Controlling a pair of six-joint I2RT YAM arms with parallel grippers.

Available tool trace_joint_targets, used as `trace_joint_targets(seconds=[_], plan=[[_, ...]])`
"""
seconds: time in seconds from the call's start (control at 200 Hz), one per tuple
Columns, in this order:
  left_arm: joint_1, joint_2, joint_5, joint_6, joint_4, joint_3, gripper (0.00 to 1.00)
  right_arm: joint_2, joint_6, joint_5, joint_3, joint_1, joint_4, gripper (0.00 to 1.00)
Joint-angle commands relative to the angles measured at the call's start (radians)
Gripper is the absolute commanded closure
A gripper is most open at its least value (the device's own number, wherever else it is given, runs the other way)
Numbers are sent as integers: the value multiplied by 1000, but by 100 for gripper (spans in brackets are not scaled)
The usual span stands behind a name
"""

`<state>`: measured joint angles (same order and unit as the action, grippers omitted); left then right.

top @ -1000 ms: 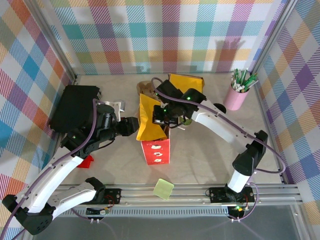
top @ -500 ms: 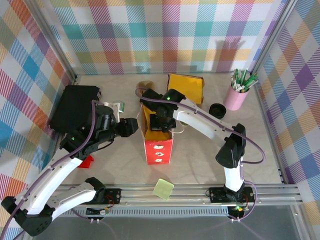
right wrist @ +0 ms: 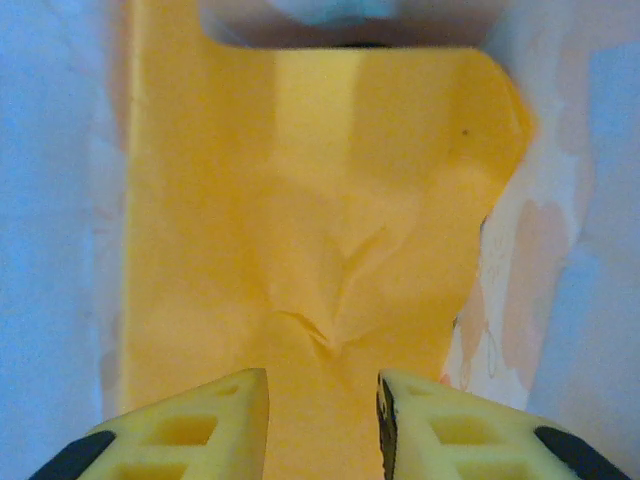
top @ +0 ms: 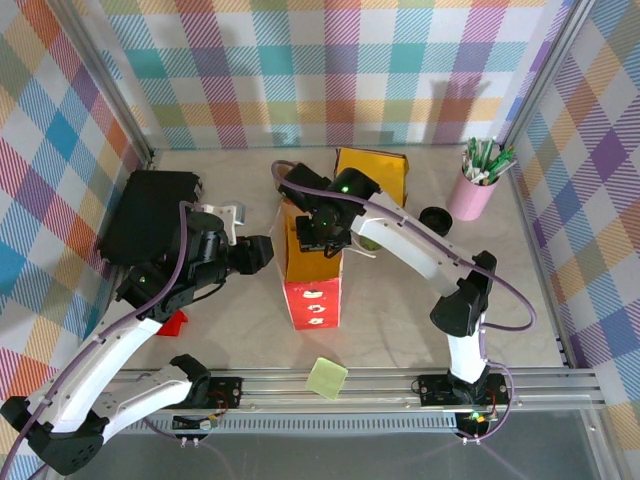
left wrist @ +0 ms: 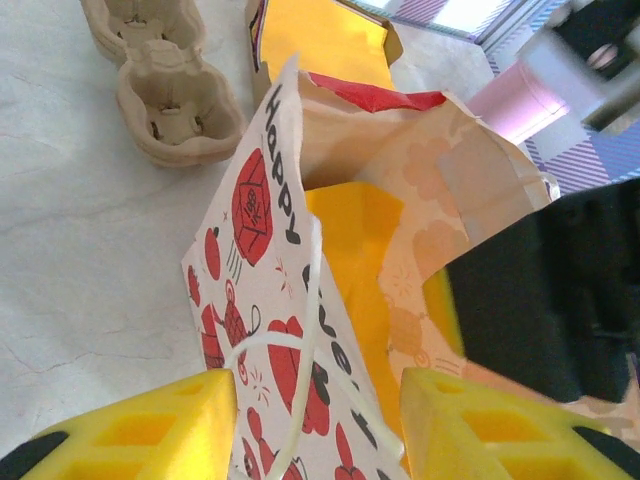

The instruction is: Pack the takeout coffee

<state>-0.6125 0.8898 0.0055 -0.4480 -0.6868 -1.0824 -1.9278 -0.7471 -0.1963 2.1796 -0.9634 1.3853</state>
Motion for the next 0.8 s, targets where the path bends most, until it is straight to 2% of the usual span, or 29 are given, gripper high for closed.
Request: trace_joint_targets(seconds=[0.0, 0.26, 0.35, 0.615, 0.795], plan=[[8, -16, -21, 25, -35, -11, 53, 29, 24, -37, 78, -9, 57, 63], [8, -16, -46, 31, -37, -33, 53, 89, 104, 28, 106, -9, -49, 60], [8, -15, -70, 34, -36, -52, 52, 130, 144, 14, 108, -9, -86, 60], [8, -13, -171, 72, -40, -134, 47, 280, 287, -106, 98, -7, -174, 48], [8, -19, -282, 116, -44, -179, 41, 432, 404, -216, -31, 8, -282, 36]])
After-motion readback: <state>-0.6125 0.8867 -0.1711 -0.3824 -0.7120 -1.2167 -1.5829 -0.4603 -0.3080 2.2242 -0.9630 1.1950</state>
